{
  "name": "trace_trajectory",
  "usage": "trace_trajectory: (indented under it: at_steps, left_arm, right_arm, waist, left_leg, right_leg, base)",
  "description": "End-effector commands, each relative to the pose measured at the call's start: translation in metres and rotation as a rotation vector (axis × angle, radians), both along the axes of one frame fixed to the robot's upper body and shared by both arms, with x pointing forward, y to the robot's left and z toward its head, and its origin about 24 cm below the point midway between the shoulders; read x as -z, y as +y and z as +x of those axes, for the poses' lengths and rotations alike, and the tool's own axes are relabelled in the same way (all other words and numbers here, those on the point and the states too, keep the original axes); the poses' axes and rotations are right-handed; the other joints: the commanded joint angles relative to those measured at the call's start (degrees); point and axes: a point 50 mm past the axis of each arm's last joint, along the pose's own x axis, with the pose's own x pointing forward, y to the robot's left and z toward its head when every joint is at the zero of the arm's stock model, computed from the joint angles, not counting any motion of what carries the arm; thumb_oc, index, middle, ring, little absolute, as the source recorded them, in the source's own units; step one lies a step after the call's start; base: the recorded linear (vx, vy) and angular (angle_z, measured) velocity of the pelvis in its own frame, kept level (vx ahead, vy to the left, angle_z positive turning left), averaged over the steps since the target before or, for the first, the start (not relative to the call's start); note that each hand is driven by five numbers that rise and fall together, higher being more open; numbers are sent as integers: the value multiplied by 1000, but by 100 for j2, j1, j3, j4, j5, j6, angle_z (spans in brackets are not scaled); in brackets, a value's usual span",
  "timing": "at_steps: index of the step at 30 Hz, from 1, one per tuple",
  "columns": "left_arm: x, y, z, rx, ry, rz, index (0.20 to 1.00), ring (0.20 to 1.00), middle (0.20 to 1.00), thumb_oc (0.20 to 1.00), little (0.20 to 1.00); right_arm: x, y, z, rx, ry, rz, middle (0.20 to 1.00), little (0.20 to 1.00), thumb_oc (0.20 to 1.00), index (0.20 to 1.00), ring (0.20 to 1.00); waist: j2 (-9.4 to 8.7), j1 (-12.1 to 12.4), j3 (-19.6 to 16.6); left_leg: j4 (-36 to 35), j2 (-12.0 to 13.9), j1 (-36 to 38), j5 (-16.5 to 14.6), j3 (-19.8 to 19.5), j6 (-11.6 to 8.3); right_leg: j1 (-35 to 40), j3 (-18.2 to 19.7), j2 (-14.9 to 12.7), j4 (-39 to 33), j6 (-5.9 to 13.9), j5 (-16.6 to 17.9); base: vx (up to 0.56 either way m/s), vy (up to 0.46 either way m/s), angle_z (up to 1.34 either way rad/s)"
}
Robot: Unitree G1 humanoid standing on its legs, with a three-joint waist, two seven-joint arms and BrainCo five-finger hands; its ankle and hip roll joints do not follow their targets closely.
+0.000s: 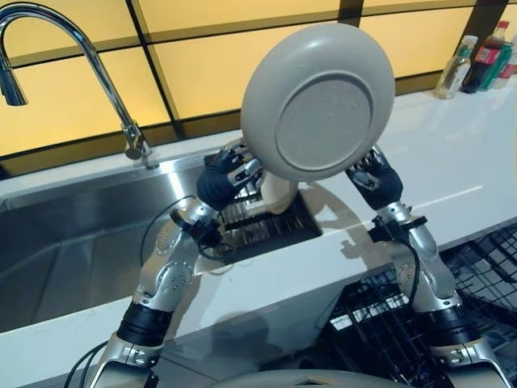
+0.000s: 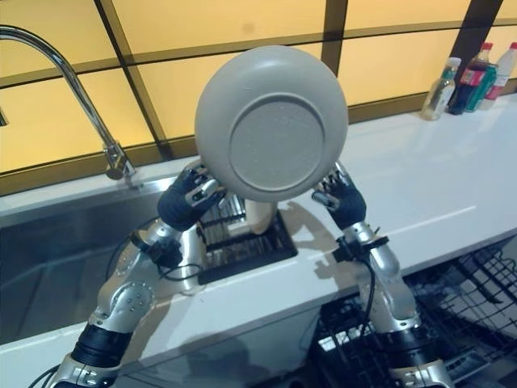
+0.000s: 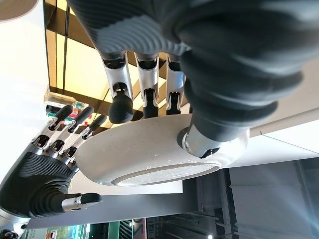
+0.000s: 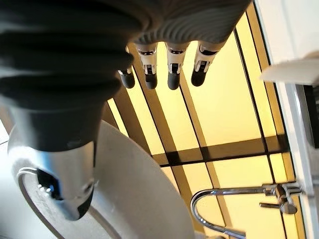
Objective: Pick up plates and place into dishwasher.
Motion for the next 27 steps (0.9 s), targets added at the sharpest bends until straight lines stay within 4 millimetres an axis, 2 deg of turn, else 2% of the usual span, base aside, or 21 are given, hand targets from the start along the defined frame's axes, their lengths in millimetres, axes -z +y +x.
trace_trajectory:
  at_steps: [1,6,10,19,26,27]
  left_arm:
    - [-14,-1,-1,47,-63,-26,200,200,200,200,200]
    - [-10,-2,-2,48,-51,-28,200,200,200,200,200]
    - [-7,-2,-1,26,-50,0,200,200,200,200,200]
    - [1,5,4,-60,-38,72,200,200,200,200,200]
    - [12,5,7,-98,-15,141,200,200,200,200,200]
    - [15,5,7,-94,-5,145,200,200,200,200,200]
  right_arm:
    - [-13,11,-1,-105,-59,120,1000,1000,1000,1000,1000]
    - [-14,17,-3,-188,-47,210,1000,1000,1000,1000,1000]
    - [-23,26,-7,-277,-87,271,1000,1000,1000,1000,1000]
    - [-38,31,-17,-388,-184,283,1000,1000,1000,1000,1000]
    - [-46,30,-21,-400,-227,275,1000,1000,1000,1000,1000]
    - [-46,30,-20,-397,-233,274,862,862,862,862,862]
  waist:
    - [-311,54,-223]
    - [-323,74,-222]
    - [-332,95,-219]
    - [-342,111,-233]
    - [-352,85,-203]
    - [-350,80,-196]
  left_leg:
    - [35,-234,-590,93,-27,355]
    - [41,-235,-596,100,-39,360]
    - [60,-237,-616,104,-52,357]
    - [61,-230,-650,127,-106,351]
    - [84,-211,-661,133,-81,350]
    - [90,-204,-657,131,-69,347]
  right_leg:
    - [30,-385,-253,511,413,-576]
    - [34,-393,-251,497,409,-564]
    - [35,-400,-253,503,405,-570]
    - [16,-408,-234,523,390,-590]
    - [-1,-383,-214,528,380,-590]
    - [0,-382,-213,528,379,-589]
  base:
    - [0,0,0]
    - [0,0,0]
    - [0,0,0]
    - [0,0,0]
    - [0,0,0]
    - [0,0,0]
